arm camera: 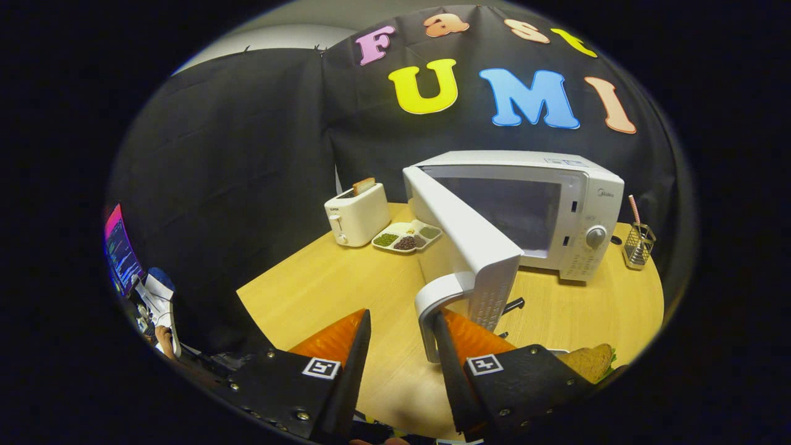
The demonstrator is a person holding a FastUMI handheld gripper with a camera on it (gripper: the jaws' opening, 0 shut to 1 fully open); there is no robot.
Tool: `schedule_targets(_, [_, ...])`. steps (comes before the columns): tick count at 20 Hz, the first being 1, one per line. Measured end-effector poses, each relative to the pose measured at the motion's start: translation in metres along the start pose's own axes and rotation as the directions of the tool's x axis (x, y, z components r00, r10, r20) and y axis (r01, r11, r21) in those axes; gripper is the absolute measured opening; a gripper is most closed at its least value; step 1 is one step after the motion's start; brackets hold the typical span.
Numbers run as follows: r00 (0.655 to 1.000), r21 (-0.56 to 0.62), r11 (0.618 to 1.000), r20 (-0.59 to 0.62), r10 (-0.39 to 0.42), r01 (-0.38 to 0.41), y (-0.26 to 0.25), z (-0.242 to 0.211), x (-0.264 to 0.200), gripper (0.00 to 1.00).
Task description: Open the microwave, put the food inside, and close the microwave door.
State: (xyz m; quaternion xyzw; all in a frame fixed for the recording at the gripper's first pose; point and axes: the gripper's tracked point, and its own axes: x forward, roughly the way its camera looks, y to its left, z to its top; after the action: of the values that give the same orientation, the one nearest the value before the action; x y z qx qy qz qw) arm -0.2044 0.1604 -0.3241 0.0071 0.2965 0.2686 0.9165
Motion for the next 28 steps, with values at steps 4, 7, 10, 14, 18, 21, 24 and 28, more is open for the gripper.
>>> schedule_targets(4, [0.998, -0.072, 0.997, -0.062, 0.033, -0.038, 0.039, -0.004, 0.001, 0.6])
schedule_targets(7, [0.992, -0.127, 0.988, -0.097, 0.076, -0.088, 0.073, -0.013, 0.01, 0.6])
schedule_targets(10, [0.985, -0.145, 0.979, -0.117, 0.123, -0.14, 0.104, -0.012, 0.022, 0.59])
schedule_targets(14, [0.974, -0.172, 0.963, -0.131, 0.187, -0.208, 0.141, -0.015, 0.037, 0.58])
schedule_targets(18, [0.945, -0.166, 0.933, -0.125, 0.302, -0.32, 0.176, -0.002, 0.044, 0.58])
schedule_targets(21, [0.91, -0.161, 0.896, -0.085, 0.406, -0.415, 0.2, 0.03, 0.022, 0.58])
schedule_targets(24, [0.902, -0.13, 0.895, 0.017, 0.432, -0.426, 0.19, 0.079, -0.008, 0.58])
schedule_targets(28, [0.955, -0.068, 0.961, 0.107, 0.276, -0.27, 0.113, 0.12, -0.038, 0.58])
